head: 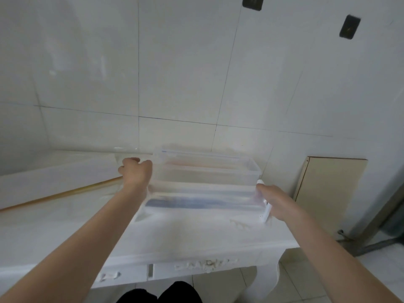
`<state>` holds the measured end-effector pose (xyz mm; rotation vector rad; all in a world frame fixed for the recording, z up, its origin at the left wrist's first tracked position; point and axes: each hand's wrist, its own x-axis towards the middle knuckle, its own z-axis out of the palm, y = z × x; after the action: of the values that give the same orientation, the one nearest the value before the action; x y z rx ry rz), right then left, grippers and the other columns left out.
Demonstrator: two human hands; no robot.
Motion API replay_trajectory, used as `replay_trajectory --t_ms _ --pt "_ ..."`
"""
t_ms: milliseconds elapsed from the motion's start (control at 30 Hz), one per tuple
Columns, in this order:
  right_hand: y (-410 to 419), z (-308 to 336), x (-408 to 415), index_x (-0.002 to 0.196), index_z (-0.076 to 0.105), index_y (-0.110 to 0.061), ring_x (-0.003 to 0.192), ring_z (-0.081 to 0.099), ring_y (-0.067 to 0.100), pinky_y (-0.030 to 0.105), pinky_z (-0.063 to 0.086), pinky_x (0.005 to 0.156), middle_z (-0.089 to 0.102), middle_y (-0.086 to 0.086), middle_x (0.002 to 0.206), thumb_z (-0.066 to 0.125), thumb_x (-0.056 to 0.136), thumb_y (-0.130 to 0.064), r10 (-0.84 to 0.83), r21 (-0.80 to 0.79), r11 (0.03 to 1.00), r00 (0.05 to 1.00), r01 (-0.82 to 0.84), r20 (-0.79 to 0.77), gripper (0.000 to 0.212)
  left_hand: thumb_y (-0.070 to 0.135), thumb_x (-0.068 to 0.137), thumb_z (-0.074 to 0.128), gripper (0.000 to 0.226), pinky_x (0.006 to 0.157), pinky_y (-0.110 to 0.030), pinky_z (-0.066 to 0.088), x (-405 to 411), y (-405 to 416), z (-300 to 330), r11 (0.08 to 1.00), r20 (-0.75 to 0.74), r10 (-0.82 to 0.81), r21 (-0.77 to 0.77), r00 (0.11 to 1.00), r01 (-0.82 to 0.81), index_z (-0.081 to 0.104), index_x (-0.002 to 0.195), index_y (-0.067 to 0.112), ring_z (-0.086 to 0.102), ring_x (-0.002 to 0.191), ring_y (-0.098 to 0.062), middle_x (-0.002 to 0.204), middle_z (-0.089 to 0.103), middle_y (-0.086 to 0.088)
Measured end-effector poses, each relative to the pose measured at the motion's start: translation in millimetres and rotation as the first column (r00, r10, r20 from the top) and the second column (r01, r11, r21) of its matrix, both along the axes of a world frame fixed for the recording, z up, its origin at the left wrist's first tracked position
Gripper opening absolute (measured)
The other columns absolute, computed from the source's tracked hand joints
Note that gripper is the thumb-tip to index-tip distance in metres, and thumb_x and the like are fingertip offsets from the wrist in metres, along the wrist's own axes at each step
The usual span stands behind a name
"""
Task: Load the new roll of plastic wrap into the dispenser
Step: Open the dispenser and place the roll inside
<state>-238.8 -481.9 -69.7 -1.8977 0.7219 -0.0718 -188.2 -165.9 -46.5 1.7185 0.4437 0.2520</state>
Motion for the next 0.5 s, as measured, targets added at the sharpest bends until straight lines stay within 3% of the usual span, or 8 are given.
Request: replay_trajectory --t_ms 67,100,200,233,300,333,500 --pt "-2 0 0 0.056 0.052 -0.005 0.088 0.046 0.030 0.033 0.034 0.068 0.055 0.011 0.081 0.049 0.075 -0.008 0.004 0.019 1.000 1.000 -0.004 0.004 0.020 0.010 0.087 0.051 0.009 0.065 -0.038 0.046 -3 4 -1 0.999 -0.056 -0.029 -0.044 0.998 0.026 0.054 0.082 0.003 0.046 0.068 -0.029 0.129 0.049 -0.028" --pt "-3 -1 0 0.056 0.052 -0.005 0.088 0.045 0.029 0.033 0.034 0.069 0.055 0.010 0.081 0.049 0.076 -0.007 0.006 0.023 1.000 1.000 -0.006 0.005 0.020 0.011 0.085 0.053 0.010 0.057 -0.033 0.041 -4 7 -3 0.997 -0.087 -0.057 -0.061 0.995 0.052 0.057 0.085 0.001 0.045 0.064 -0.028 0.124 0.052 -0.028" --pt "-1 2 -2 0.058 0.050 -0.005 0.084 0.041 0.028 0.031 0.031 0.064 0.050 0.011 0.082 0.048 0.078 -0.007 0.018 0.048 0.999 1.000 -0.018 0.006 0.021 0.015 0.085 0.059 0.039 0.067 -0.032 0.040 -9 13 -8 0.972 -0.151 -0.166 -0.194 0.975 0.135 0.050 0.118 -0.004 0.057 0.075 -0.034 0.112 0.054 -0.028" --pt "0 3 -3 0.059 0.049 -0.005 0.082 0.040 0.027 0.031 0.030 0.061 0.047 0.011 0.081 0.049 0.077 -0.008 0.018 0.052 0.998 1.000 -0.018 0.004 0.018 0.016 0.086 0.059 0.034 0.070 -0.033 0.039 -12 15 -10 0.963 -0.168 -0.198 -0.219 0.966 0.159 0.049 0.114 -0.002 0.057 0.080 -0.031 0.102 0.055 -0.025" --pt "1 4 -4 0.060 0.049 -0.006 0.077 0.038 0.026 0.031 0.028 0.061 0.044 0.011 0.079 0.051 0.073 -0.011 0.019 0.066 0.998 1.000 -0.019 0.003 0.014 0.019 0.090 0.056 0.016 0.062 -0.029 0.033 -20 15 -12 0.952 -0.218 -0.243 -0.239 0.945 0.190 0.050 0.095 0.005 0.047 0.067 -0.022 0.072 0.047 -0.013" --pt "2 5 -5 0.061 0.049 -0.006 0.076 0.037 0.026 0.031 0.029 0.062 0.043 0.011 0.078 0.050 0.075 -0.010 0.019 0.074 0.997 1.000 -0.019 0.002 0.015 0.020 0.090 0.056 0.014 0.061 -0.027 0.031 -21 16 -15 0.948 -0.232 -0.258 -0.250 0.938 0.199 0.052 0.090 0.007 0.044 0.066 -0.020 0.068 0.044 -0.009" --pt "-1 6 -9 0.067 0.051 -0.008 0.084 0.040 0.028 0.036 0.033 0.076 0.042 0.009 0.078 0.048 0.085 -0.008 0.000 0.159 0.987 1.000 -0.001 0.012 0.018 0.018 0.091 0.053 0.023 0.080 -0.031 0.033 -22 9 -23 0.938 -0.208 -0.295 -0.250 0.933 0.241 0.054 0.070 0.009 0.045 0.089 -0.024 0.094 0.050 -0.013"
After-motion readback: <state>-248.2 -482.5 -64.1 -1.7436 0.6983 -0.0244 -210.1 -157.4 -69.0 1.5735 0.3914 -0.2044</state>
